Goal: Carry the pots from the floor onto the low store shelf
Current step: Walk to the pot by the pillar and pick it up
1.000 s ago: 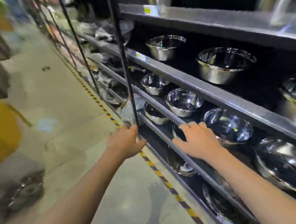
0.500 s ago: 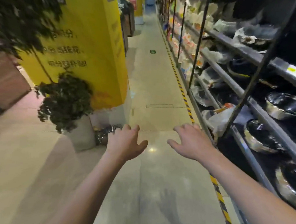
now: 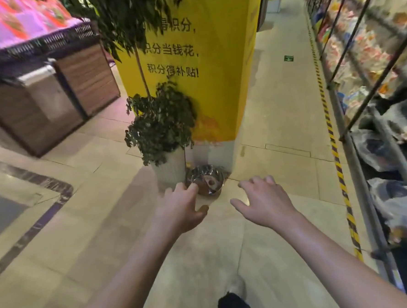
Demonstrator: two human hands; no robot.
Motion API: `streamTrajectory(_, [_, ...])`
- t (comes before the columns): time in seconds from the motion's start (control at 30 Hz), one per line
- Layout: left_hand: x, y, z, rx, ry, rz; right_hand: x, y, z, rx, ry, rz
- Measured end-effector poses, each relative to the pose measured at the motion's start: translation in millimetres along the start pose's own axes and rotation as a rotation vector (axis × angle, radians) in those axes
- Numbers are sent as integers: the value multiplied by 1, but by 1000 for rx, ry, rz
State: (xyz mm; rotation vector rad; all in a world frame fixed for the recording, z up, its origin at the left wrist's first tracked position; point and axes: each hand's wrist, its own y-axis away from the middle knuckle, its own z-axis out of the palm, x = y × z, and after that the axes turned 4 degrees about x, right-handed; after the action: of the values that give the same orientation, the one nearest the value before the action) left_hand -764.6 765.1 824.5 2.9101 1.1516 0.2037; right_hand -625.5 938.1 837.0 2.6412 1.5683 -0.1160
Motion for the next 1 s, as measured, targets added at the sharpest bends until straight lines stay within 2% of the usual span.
streamTrajectory(0.33, [-50,-193,10,-58,-44,-28,31,-197,35,-132,-29,-30])
streamTrajectory(0.43, [-62,-238,27,-122,-13,-42,37,-243,48,-159,-26,-19])
streamTrajectory(0.77, [-110,-407,105,-296,-63,56,45,-366,129,-253,-57,112])
streamTrajectory(1.0, [-121,-485,192,-345,-122,-9,70,-447,227,-380,-115,99])
